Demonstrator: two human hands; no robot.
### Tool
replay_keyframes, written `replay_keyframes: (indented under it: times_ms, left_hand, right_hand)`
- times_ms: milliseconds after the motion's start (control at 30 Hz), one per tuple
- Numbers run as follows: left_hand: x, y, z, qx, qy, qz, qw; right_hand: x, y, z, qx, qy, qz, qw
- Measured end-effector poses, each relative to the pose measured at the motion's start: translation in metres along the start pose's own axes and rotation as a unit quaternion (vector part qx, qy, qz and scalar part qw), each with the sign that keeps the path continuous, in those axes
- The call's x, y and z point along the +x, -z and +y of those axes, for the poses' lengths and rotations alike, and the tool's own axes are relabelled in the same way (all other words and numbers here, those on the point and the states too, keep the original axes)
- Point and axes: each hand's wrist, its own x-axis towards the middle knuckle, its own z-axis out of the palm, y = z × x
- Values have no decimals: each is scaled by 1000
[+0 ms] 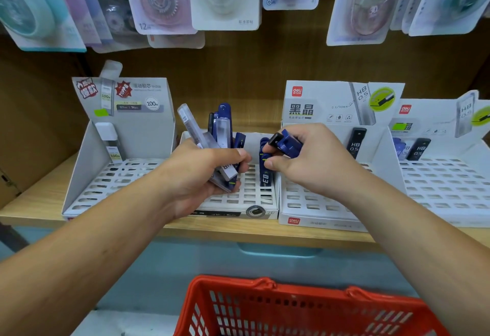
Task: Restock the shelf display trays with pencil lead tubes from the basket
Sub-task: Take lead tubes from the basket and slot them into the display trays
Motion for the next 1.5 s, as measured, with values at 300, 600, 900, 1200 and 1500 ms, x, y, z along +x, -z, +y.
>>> replay_keyframes:
  times_ms: [300,600,900,1200,1500]
  left_hand:
    - [-5,1,7,-8,3,-58,998]
    - [-5,4,6,12,-13,-33,999]
    - [0,5,24,-21,-113,70,991]
    - [-6,6,36,309,-163,26,937]
    - [4,-21,19,333,-189,22,924]
  right_hand:
    - [-3,7,-16,116,35,-6,993]
    - [0,19,-14,228,-98,31,968]
    - [-9,33,-17,97,-102,-123,982]
    - [-9,35,0,157,-174,-87,968]
    - [-9,13,3,139,-72,-69,985]
